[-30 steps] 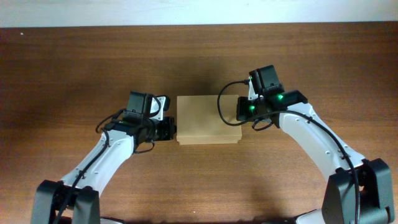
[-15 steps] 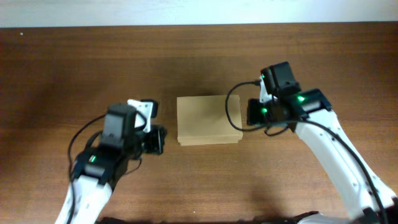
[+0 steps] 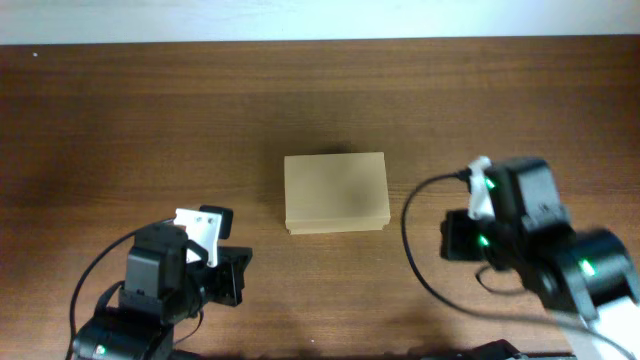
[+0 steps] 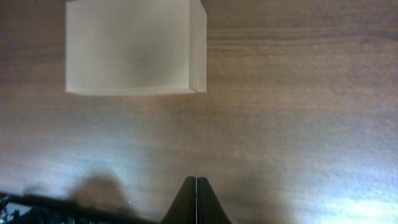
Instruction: Pack container
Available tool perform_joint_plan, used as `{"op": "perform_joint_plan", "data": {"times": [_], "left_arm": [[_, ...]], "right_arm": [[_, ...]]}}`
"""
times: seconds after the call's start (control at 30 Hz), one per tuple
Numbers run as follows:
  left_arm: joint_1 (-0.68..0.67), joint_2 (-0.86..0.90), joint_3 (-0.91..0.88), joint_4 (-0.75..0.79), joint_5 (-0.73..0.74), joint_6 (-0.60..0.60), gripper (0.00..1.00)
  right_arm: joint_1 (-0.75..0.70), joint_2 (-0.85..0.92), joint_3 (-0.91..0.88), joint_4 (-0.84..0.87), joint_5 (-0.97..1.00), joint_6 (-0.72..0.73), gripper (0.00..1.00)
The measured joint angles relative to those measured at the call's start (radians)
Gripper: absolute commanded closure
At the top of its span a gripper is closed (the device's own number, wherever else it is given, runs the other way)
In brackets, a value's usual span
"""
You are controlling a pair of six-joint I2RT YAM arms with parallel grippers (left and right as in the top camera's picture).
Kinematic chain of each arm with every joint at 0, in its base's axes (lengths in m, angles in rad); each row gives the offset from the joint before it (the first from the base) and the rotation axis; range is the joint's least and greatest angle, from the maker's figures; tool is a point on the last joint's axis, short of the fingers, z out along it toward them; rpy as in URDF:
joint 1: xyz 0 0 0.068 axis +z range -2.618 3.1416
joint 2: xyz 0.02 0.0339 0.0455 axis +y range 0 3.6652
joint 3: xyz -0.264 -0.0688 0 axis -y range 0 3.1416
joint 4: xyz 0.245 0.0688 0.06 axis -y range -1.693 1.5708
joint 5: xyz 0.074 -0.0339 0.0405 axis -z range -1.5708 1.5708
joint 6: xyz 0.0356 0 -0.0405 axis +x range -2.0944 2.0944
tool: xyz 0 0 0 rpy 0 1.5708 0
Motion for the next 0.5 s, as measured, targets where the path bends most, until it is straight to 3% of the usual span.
{"op": "perform_joint_plan", "data": {"times": [0.2, 0.23, 0.27, 0.3, 0.33, 0.37, 0.5], "left_arm": [[0.0, -0.018, 0.0, -0.032, 0.003, 0.0, 0.98], [0.0, -0.018, 0.0, -0.032, 0.003, 0.0, 0.97], [0.0, -0.018, 0.0, -0.032, 0.003, 0.0, 0.81], [0.0, -0.018, 0.0, -0.032, 0.003, 0.006, 0.64], [0.0, -0.018, 0.0, -0.032, 0.003, 0.006, 0.36], [0.0, -0.018, 0.0, -0.033, 0.004, 0.005, 0.0], [0.0, -0.018, 0.0, -0.034, 0.004, -0.007, 0.0]], "right_arm": [[0.0, -0.138, 0.001, -0.091, 0.0, 0.0, 0.96], [0.0, -0.158, 0.001, -0.11, 0.0, 0.0, 0.81], [0.0, -0.171, 0.001, -0.126, 0.001, 0.003, 0.55], [0.0, -0.185, 0.001, -0.147, 0.0, 0.004, 0.38], [0.0, -0.193, 0.001, -0.159, 0.0, 0.002, 0.01], [0.0, -0.202, 0.001, -0.177, 0.0, 0.002, 0.01], [0.0, -0.205, 0.001, -0.245, 0.001, -0.001, 0.01]]}}
